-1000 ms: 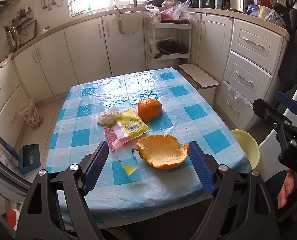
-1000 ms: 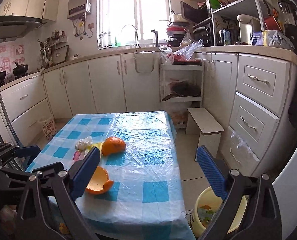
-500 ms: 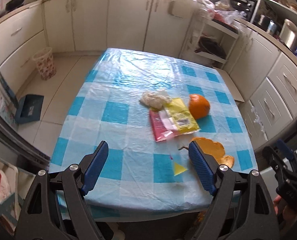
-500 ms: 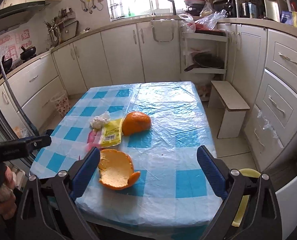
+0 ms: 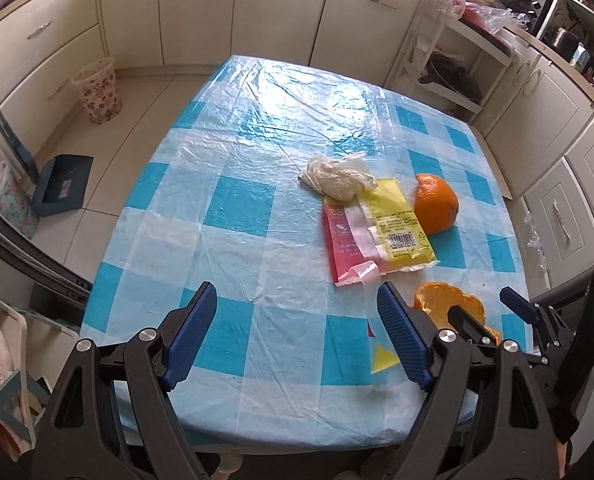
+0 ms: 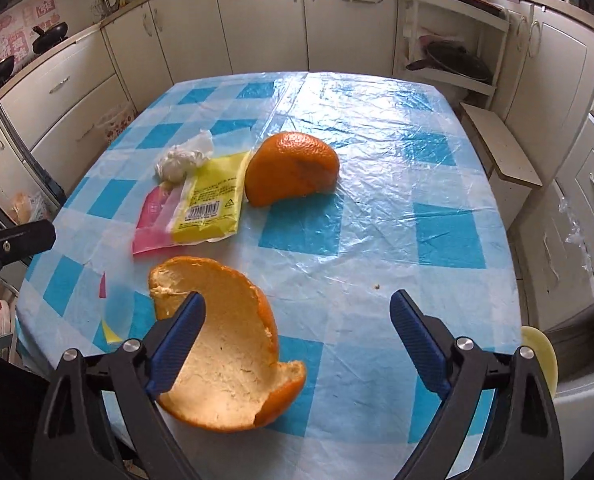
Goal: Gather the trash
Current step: 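Grasp the large orange peel with the right gripper while the left grasps the white tissue, then carry tissue and peel over the yellow bucket and open both grippers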
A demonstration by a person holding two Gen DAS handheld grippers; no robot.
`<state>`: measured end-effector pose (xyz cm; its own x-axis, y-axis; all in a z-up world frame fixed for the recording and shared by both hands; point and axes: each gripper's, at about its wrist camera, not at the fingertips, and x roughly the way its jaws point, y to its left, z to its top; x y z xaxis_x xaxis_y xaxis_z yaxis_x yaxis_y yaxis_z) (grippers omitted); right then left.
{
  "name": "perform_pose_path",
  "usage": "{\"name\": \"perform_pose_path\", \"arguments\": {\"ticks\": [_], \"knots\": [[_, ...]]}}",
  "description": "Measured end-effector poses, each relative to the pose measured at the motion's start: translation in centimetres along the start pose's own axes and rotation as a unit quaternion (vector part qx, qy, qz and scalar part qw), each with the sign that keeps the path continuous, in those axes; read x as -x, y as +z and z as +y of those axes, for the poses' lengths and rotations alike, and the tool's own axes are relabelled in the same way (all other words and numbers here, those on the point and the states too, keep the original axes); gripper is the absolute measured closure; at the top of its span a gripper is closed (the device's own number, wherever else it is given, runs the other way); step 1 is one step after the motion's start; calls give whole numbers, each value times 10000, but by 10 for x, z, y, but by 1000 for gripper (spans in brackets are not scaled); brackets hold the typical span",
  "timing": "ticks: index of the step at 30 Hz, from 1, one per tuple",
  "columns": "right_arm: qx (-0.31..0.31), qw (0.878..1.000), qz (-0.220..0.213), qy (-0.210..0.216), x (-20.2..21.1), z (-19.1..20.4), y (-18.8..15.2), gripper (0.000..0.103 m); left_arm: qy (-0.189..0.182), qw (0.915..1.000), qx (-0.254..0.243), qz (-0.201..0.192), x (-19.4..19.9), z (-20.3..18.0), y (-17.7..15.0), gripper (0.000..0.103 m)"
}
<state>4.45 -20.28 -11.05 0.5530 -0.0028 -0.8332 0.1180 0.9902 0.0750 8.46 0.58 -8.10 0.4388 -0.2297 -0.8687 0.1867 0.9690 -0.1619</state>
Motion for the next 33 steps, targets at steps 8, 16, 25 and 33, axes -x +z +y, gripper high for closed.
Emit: {"name": "perform_pose_path", "arguments": {"ticks": [8, 16, 25, 33], "knots": [[288, 9988, 139, 376, -9, 13, -4, 61, 241, 9984, -510, -5, -48, -22, 53, 23], [28, 9979, 101, 645, 1, -6, -8, 89, 167, 9913, -1302, -55, -101, -32, 87, 22], [-395, 9962, 88, 768, 2, -30, -5, 91, -440, 9921, -1161, 197, -108, -18, 96, 78], [-438, 9959, -176, 772, 14, -34, 2, 96, -353, 9906, -1305, -213, -60, -16, 99, 81]]}}
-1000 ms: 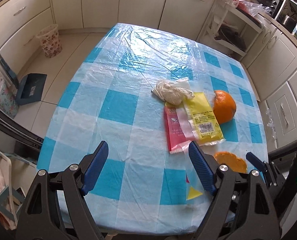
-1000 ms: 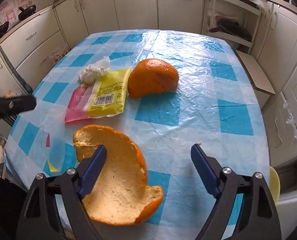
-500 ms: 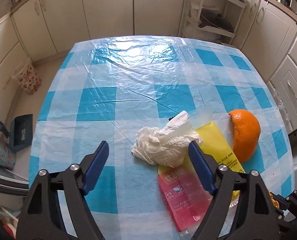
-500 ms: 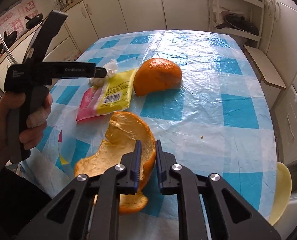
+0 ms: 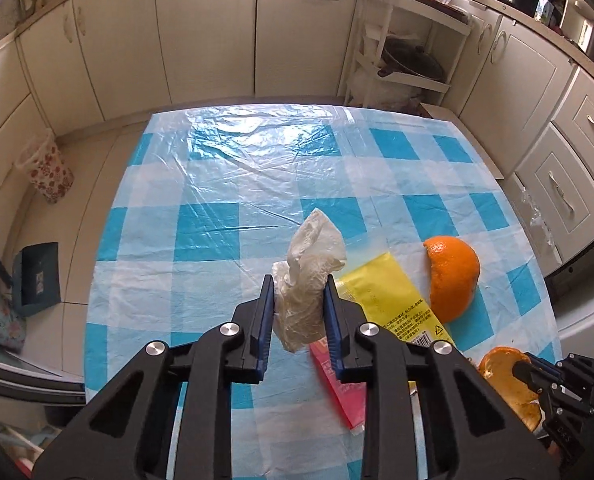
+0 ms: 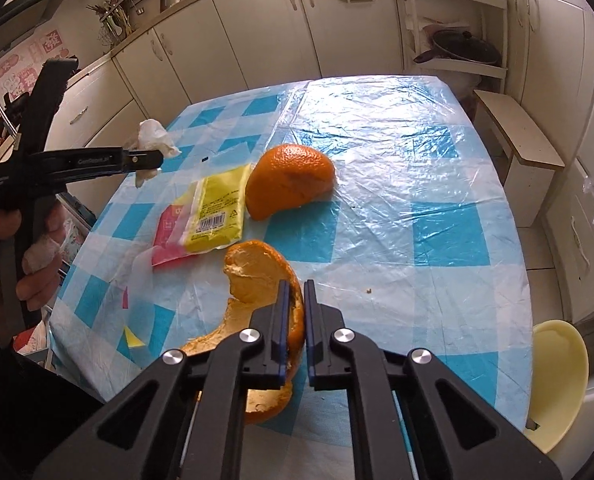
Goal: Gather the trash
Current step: 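Carry tissue and peel over the yellow bucket and open both grippers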
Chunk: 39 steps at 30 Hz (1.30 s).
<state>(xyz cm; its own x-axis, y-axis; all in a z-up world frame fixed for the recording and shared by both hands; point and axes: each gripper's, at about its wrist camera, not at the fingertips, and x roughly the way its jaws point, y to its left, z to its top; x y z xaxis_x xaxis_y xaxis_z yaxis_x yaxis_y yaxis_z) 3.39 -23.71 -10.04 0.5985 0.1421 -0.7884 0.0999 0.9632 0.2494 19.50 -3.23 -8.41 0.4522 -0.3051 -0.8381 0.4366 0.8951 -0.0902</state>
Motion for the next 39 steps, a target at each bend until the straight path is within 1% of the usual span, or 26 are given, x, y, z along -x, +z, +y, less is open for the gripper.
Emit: {"name": "perform_pose_path", "arguments": {"ticks": [3, 5, 7, 10, 13, 18, 23, 26, 28, 29, 31, 32, 35, 38, 39], "knots": [[-63, 9999, -135, -31, 10, -5, -1, 96, -115, 9998, 119, -108, 16, 1, -1, 81], [-87, 9996, -250, -74, 18, -9, 0, 96, -303, 9992, 143, -234, 29, -4, -1, 81], [-126, 9991, -365, -147, 26, -16, 1, 96, -489, 9982, 72, -331, 40, -15, -3, 81], [-256, 9979, -536, -260, 41, -31, -1, 96, -752, 9961, -159, -423, 53, -43, -8, 81], [-432, 9958, -690, -415, 58, -51, -5, 96, -1044, 9929, -394, -423, 60, -78, -15, 81], [-810, 9897, -919, -736, 89, -93, -20, 96, -1367, 9866, -818, -352, 64, -140, -29, 81], [-1184, 9793, -1102, -1216, 120, -141, -38, 96, -1714, 9777, -1194, -200, 60, -208, -43, 81], [-1440, 9719, -1073, -1521, 130, -174, -50, 96, -1919, 9718, -1369, -81, 53, -249, -53, 81], [-1686, 9688, -887, -1586, 127, -198, -58, 96, -2002, 9675, -1541, 22, 48, -278, -61, 81], [-1847, 9672, -739, -1581, 123, -210, -61, 94, -2036, 9653, -1635, 77, 45, -295, -67, 81], [-2191, 9615, -464, -1595, 116, -232, -67, 75, -2098, 9613, -1774, 188, 39, -323, -77, 81], [-2351, 9575, -487, -1600, 118, -241, -68, 60, -2132, 9595, -1824, 248, 35, -337, -83, 81], [-2469, 9529, -863, -1537, 137, -248, -62, 58, -2198, 9567, -1858, 434, 22, -368, -98, 81], [-2419, 9479, -1414, -1517, 163, -242, -54, 45, -2196, 9572, -1766, 664, 4, -395, -113, 81], [-2374, 9466, -1576, -1507, 171, -237, -51, 44, -2181, 9576, -1734, 741, -2, -402, -117, 81]]}}
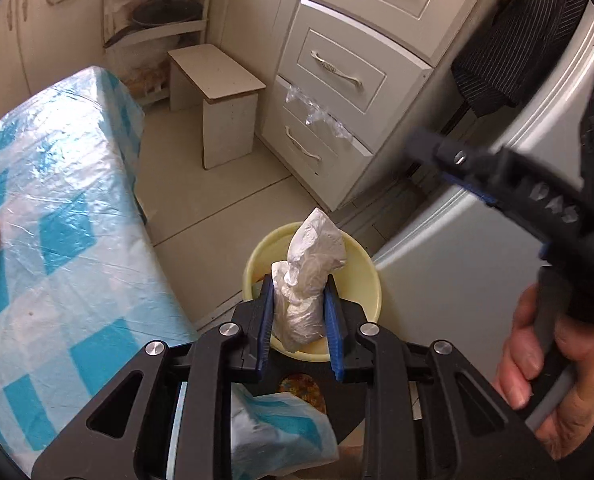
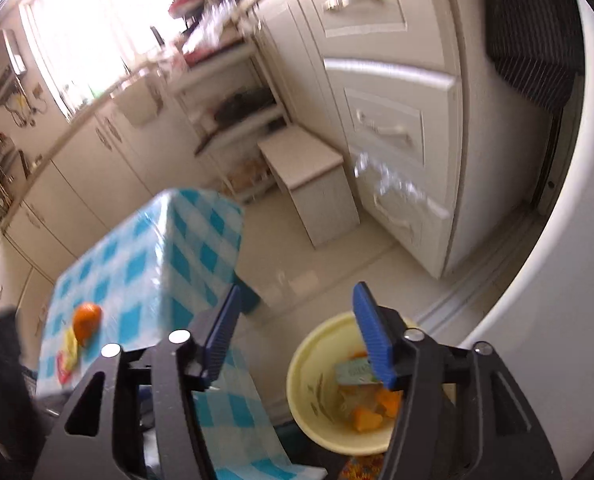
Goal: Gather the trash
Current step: 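Carry tissue and peel over the yellow bucket and open both grippers, then move both open grippers back to the orange and snack bags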
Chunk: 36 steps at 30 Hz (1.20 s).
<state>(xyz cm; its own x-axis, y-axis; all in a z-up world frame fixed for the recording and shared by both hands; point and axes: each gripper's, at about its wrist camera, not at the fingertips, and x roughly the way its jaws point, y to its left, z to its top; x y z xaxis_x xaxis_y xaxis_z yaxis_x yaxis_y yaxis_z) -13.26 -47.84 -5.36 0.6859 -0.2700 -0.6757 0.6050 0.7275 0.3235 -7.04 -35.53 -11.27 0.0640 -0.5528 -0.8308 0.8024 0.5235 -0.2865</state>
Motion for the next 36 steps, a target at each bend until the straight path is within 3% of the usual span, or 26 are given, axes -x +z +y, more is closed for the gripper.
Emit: {"name": "perform_pose_path", "arguments": {"ticks": [4, 8, 9, 13, 21, 30, 36], "knots": [[-34, 9986, -494, 173, 25, 2, 9, 35, 71, 9996, 123, 227, -37, -21, 0, 77], [-87, 9955, -925, 167, 44, -1, 15, 34, 203, 9989, 215, 366, -68, -31, 5, 39], [-124, 9951, -971, 173, 46, -2, 16, 34, 231, 9988, 232, 367, -72, -33, 7, 35], [-246, 9946, -980, 238, 49, -7, 19, 34, 211, 9992, 184, 285, -67, -38, 8, 31], [-117, 9944, -974, 392, 51, 10, 23, 30, 559, 9984, 0, -15, -24, -26, 1, 27], [296, 9940, -895, 559, 43, 52, 17, 29, 1031, 9940, 192, -318, 58, 37, -33, 23], [743, 9920, -763, 680, 32, 88, 7, 23, 1502, 9835, 731, -697, 121, 103, -52, 21]]}}
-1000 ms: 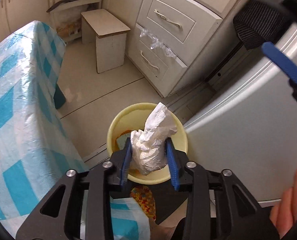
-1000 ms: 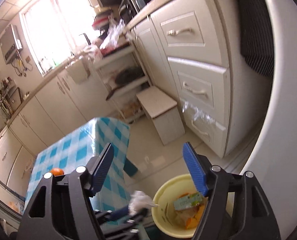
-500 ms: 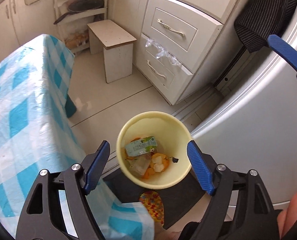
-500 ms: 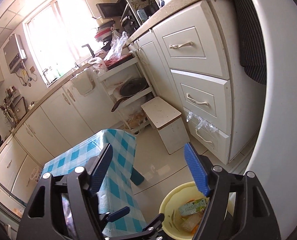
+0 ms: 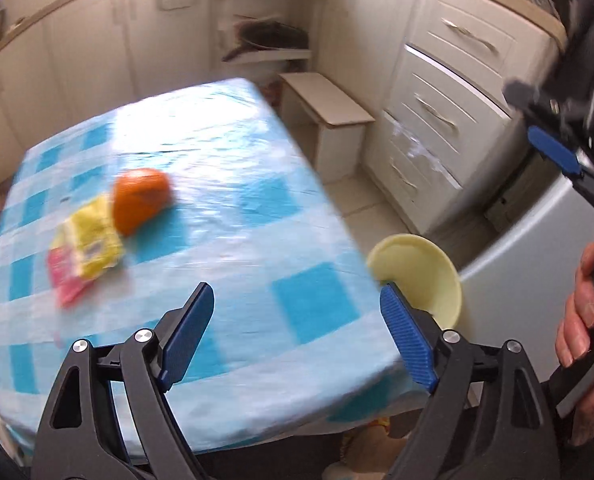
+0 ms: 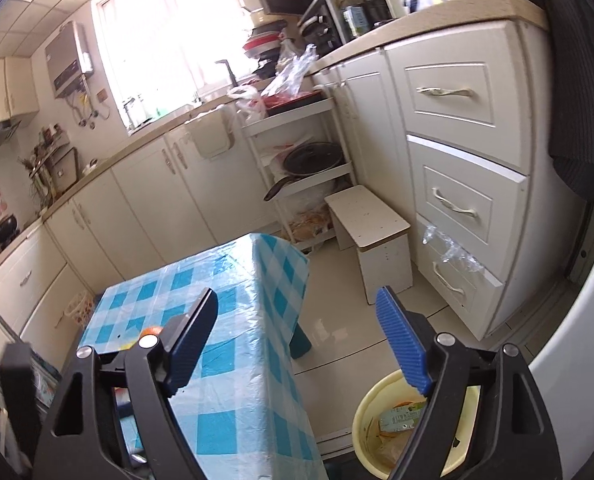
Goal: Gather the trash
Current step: 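Move both open grippers back to the orange and snack bags, then grasp the round orange with the right gripper while the left grasps the yellow snack bag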
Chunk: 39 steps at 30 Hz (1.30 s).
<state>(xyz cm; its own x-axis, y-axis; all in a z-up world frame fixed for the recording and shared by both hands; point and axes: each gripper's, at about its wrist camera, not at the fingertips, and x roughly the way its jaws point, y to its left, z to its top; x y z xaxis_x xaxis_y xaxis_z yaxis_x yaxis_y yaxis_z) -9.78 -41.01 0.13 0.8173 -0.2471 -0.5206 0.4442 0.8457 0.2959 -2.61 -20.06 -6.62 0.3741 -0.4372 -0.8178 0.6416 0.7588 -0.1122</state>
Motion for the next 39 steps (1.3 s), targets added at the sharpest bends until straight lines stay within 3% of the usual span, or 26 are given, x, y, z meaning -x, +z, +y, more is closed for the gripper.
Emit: {"name": "perform_pose_path", "arguments": {"ticks": [3, 6, 9, 11, 14, 23, 30, 38, 39], "knots": [[126, 9997, 187, 83, -12, 15, -5, 21, 401, 9977, 516, -186, 17, 52, -1, 17], [303, 9982, 483, 176, -28, 34, -14, 19, 868, 9877, 1288, -200, 24, 112, -6, 16], [409, 9953, 793, 388, -46, 55, -24, 18, 941, 9766, 1932, -89, 20, 156, -10, 16], [558, 9926, 954, 500, -58, 73, -30, 16, 1062, 9726, 2069, -10, 12, 171, -9, 16], [829, 9875, 1188, 627, -77, 102, -38, 16, 1272, 9712, 2005, 196, -10, 176, -7, 16], [1639, 9671, 1723, 908, -148, 184, -56, 14, 1372, 9749, 1677, 508, -43, 179, 7, 15], [1678, 9560, 2237, 892, -216, 205, -65, 13, 1226, 9777, 1630, 505, -46, 191, 7, 14], [1848, 9446, 2515, 1015, -242, 216, -76, 14, 1089, 9827, 1385, 573, -65, 184, 20, 14], [1844, 9433, 2547, 1064, -244, 216, -76, 21, 1093, 9834, 1326, 580, -68, 182, 21, 13]]}}
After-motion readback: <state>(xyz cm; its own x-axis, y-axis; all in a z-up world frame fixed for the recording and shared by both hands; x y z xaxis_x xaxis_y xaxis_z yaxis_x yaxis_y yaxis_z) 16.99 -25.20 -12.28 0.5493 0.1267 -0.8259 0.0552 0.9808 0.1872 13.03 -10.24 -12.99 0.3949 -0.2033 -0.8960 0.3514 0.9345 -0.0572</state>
